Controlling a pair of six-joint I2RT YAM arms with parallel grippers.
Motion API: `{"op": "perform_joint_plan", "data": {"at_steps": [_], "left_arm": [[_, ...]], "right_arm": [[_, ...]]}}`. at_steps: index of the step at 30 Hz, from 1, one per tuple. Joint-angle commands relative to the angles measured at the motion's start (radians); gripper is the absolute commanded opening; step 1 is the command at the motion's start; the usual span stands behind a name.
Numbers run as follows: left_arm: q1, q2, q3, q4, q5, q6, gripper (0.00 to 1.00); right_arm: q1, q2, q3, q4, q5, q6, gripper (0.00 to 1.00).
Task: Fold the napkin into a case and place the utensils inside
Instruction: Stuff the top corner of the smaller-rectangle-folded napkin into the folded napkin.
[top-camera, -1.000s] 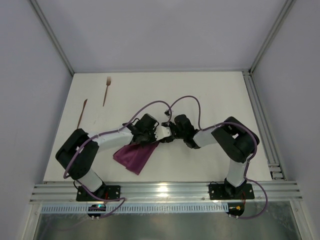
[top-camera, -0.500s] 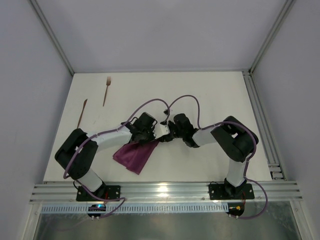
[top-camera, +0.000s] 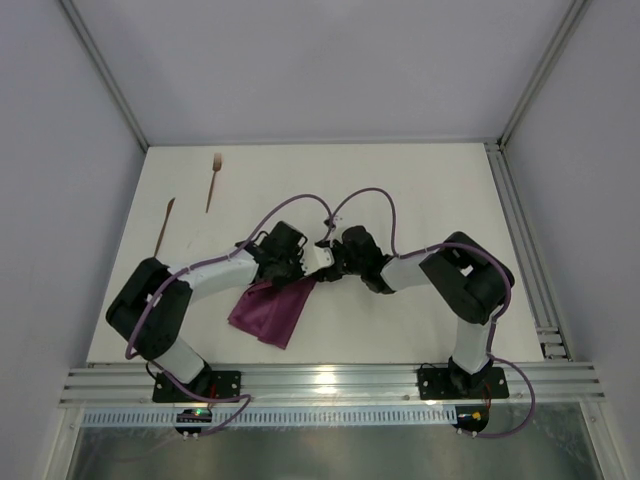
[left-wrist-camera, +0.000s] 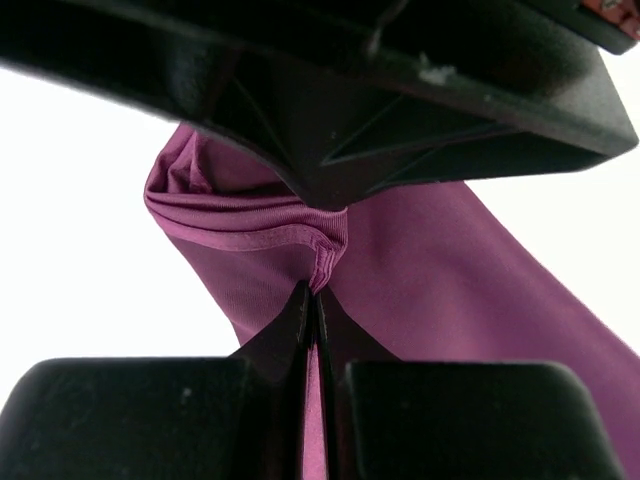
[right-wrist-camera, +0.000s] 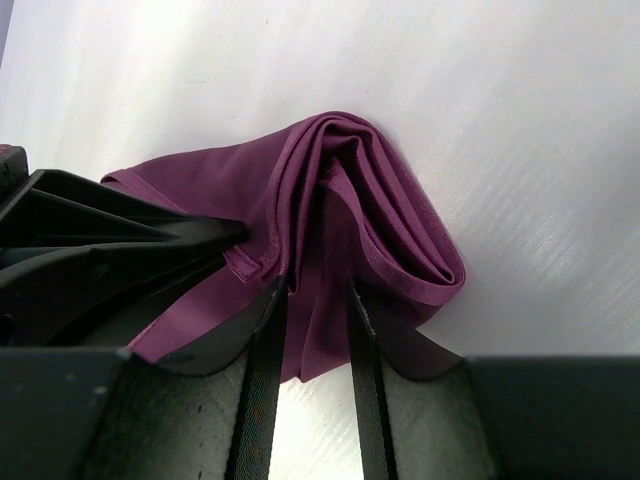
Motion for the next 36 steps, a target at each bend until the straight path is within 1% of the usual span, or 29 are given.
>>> {"op": "perform_joint_plan", "data": {"at_steps": [1, 5, 7, 8, 12, 13, 15, 19, 23, 29, 33, 36], "left_arm": [[0.072, -0.037, 0.003, -0.004, 0.031, -0.016, 0.02], [0.079, -0.08, -0.01, -0.038, 0.152, 0.0, 0.05], [0.079, -0.083, -0.012, -0.035, 0.154, -0.007, 0.06], [0.079, -0.074, -0.006, -0.032, 0.15, -0.013, 0.06], [0.079, -0.054, 0.003, -0.026, 0.175, -0.01, 0.06], [0.078, -0.052, 0.005, -0.027, 0.175, -0.008, 0.06], [0.078, -0.043, 0.012, -0.035, 0.163, -0.007, 0.06], [0.078, -0.037, 0.016, -0.073, 0.155, 0.044, 0.07], [0.063, -0.02, 0.031, -0.133, 0.135, 0.104, 0.07], [0.041, 0.014, 0.032, -0.15, 0.103, 0.15, 0.08], [0.013, 0.038, 0.066, -0.167, 0.077, 0.155, 0.08], [-0.003, 0.06, 0.086, -0.165, 0.072, 0.145, 0.08]], "right_arm": [[0.025, 0.036, 0.002, -0.085, 0.057, -0.039, 0.35], [0.025, 0.05, 0.01, -0.096, 0.079, -0.036, 0.34], [0.029, 0.056, 0.018, -0.103, 0.094, -0.035, 0.31], [0.035, 0.059, 0.024, -0.119, 0.108, -0.035, 0.27], [0.036, 0.066, 0.03, -0.131, 0.114, -0.032, 0.23], [0.036, 0.063, 0.03, -0.134, 0.12, -0.033, 0.2], [0.036, 0.06, 0.027, -0.142, 0.126, -0.036, 0.18], [0.035, 0.043, 0.025, -0.142, 0.135, -0.041, 0.04], [0.036, 0.024, 0.035, -0.134, 0.12, -0.058, 0.04], [0.036, -0.055, 0.016, -0.07, 0.08, -0.062, 0.04], [0.029, -0.059, 0.028, -0.054, 0.03, -0.035, 0.04], [0.018, -0.053, 0.013, -0.005, -0.003, 0.005, 0.04]]}}
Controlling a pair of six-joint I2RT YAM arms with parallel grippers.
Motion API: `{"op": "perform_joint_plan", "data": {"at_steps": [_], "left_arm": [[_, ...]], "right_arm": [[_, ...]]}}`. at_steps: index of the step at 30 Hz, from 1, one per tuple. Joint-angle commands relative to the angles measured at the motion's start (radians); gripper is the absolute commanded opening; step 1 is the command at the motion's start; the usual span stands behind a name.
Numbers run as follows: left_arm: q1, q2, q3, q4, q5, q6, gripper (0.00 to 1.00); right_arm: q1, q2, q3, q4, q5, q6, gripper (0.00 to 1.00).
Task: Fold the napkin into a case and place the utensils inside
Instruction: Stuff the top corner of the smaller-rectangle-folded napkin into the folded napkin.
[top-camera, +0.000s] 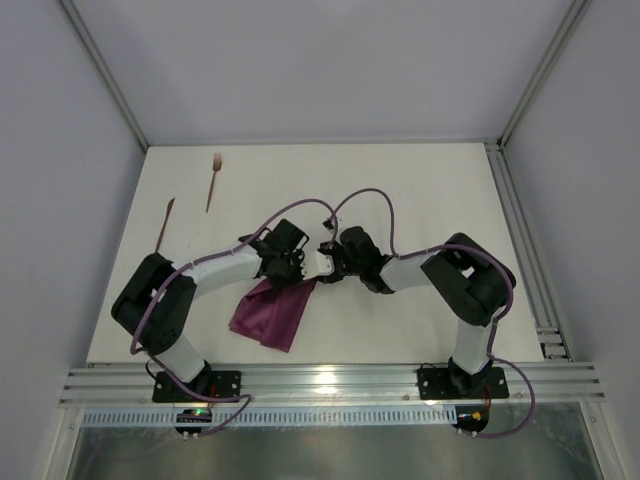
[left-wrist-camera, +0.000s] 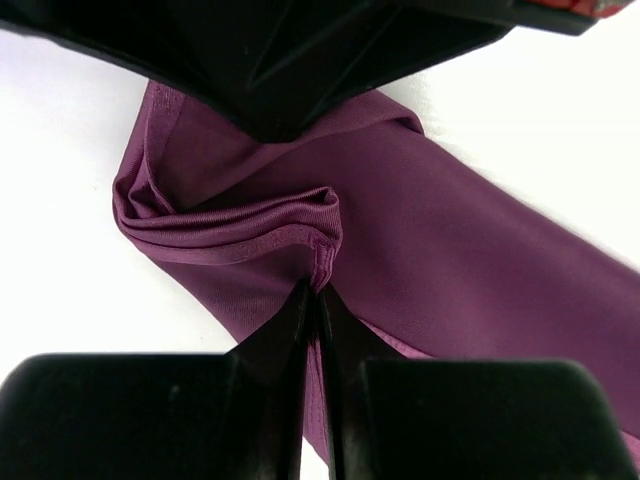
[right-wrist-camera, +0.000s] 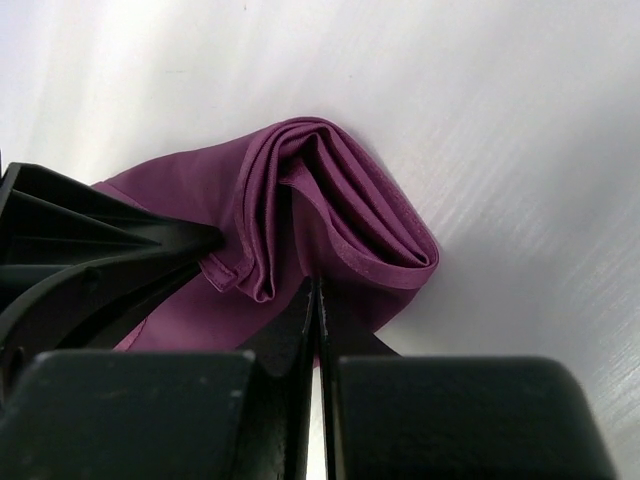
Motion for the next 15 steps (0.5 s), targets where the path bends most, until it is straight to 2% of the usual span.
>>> {"op": "perform_joint_plan", "data": {"at_steps": [1, 8, 15], "left_arm": [[-0.022, 0.033, 0.037, -0.025, -0.011, 0.01, 0.08], [-0.034, 0.054, 0.075, -0.059, -0.018, -0.002, 0.09], [-0.05, 0.057, 0.083, -0.067, -0.001, -0.01, 0.12]], "right_arm": [[-0.006, -0.04, -0.015, 0.091, -0.06, 0.037, 0.04], [-0.038, -0.02, -0.084, 0.289, -0.139, 0.163, 0.04], [-0.05, -0.031, -0.111, 0.353, -0.138, 0.206, 0.04]]}}
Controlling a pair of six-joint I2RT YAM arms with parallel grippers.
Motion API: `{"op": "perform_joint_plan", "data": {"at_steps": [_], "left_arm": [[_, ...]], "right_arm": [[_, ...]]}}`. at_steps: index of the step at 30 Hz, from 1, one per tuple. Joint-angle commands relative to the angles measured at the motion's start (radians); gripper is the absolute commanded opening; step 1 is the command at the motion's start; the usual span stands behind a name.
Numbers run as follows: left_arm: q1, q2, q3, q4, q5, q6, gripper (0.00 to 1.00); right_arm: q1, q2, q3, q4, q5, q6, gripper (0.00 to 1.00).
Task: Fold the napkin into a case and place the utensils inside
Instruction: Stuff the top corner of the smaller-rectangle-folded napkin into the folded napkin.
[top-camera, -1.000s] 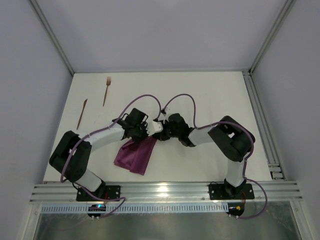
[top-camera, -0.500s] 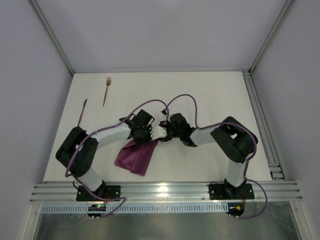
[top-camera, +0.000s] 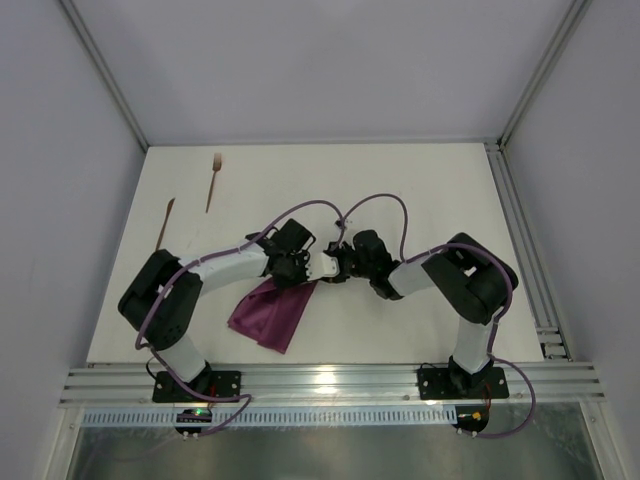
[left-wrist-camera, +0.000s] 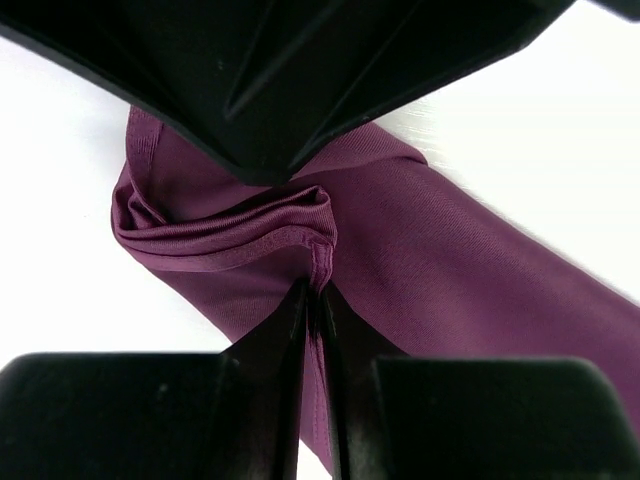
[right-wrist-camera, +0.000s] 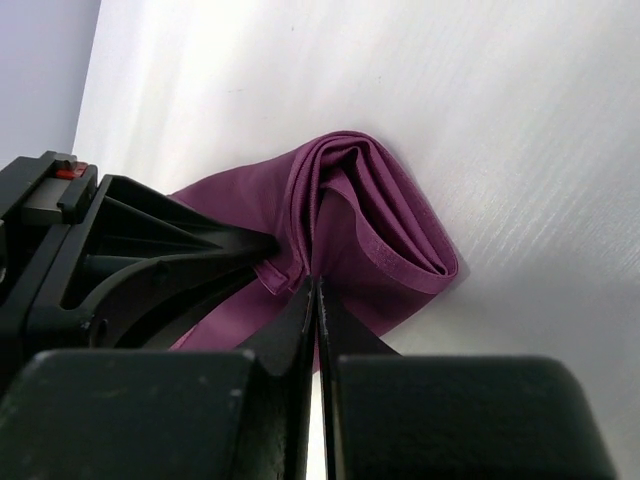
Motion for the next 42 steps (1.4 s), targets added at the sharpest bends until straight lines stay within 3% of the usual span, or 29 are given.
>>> {"op": "perform_joint_plan", "data": {"at_steps": [1, 16, 27, 36, 42], "left_arm": [[-0.02, 0.018, 0.038, -0.026, 0.007, -0.012, 0.12], [-0.063, 0.145, 0.161, -0.04, -0.048, -0.111, 0.15], [-0.063, 0.128, 0.205, -0.037, 0.11, -0.174, 0.2], [-0.036, 0.119, 0.129, 0.028, 0.098, -0.186, 0.19], [-0.025, 0.164, 0.167, 0.015, 0.114, -0.211, 0.18]], "right_arm": [[0.0, -0.03, 0.001, 0.128, -0.027, 0.044, 0.04], [0.002, -0.017, -0.016, 0.174, -0.038, 0.074, 0.04], [-0.001, -0.013, -0.039, 0.229, -0.036, 0.114, 0.04], [-0.018, -0.026, -0.042, 0.155, -0.001, 0.105, 0.04], [-0.018, 0.05, -0.001, 0.137, -0.051, 0.099, 0.04]]}}
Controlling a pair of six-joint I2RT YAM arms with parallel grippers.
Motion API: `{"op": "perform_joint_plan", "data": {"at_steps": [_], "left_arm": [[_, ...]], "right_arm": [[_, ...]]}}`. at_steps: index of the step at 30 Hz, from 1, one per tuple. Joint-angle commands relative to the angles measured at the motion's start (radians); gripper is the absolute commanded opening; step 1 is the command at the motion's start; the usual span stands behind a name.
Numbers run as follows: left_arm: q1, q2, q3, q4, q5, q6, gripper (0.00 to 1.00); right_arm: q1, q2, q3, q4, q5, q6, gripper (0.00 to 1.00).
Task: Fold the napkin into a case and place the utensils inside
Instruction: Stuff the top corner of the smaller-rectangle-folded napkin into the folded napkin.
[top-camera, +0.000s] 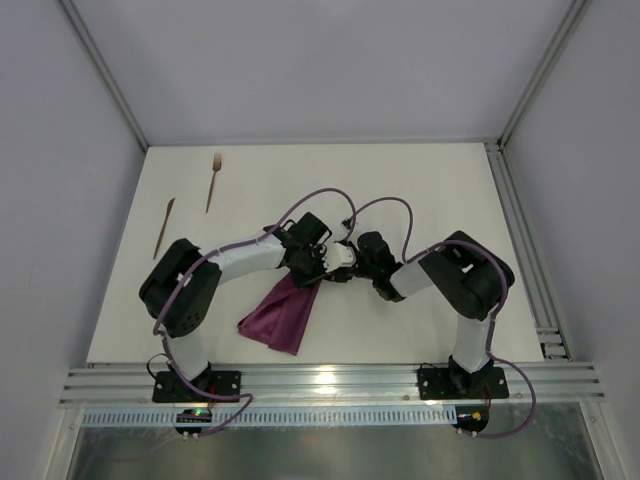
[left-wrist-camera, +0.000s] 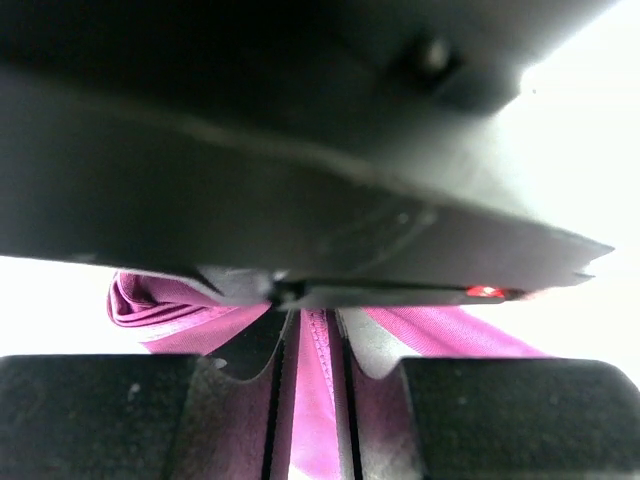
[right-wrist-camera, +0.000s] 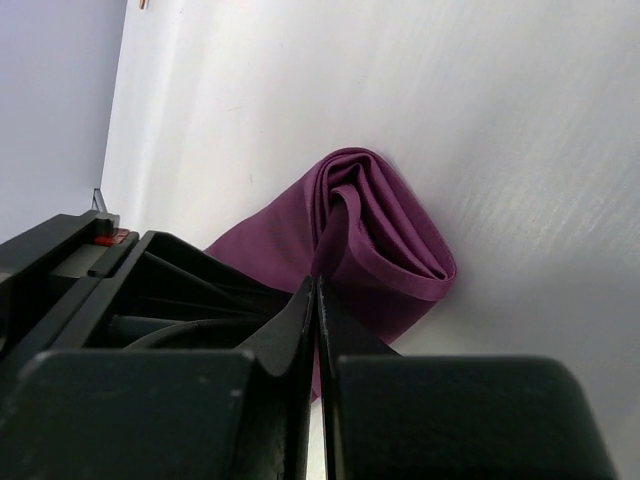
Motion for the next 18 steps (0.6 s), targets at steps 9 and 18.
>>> {"op": "perform_joint_plan", "data": {"at_steps": [9, 18], "left_arm": [[0.022, 0.055, 0.069, -0.004, 0.047, -0.046, 0.2], [0.022, -0.003, 0.097, -0.094, 0.019, -0.044, 0.44]], "right_arm": [[0.019, 0.086, 0.076, 0.004, -0.058, -0.011, 0.04], [0.019, 0.094, 0.075, -0.122, 0.032, -0.028, 0.04]]}}
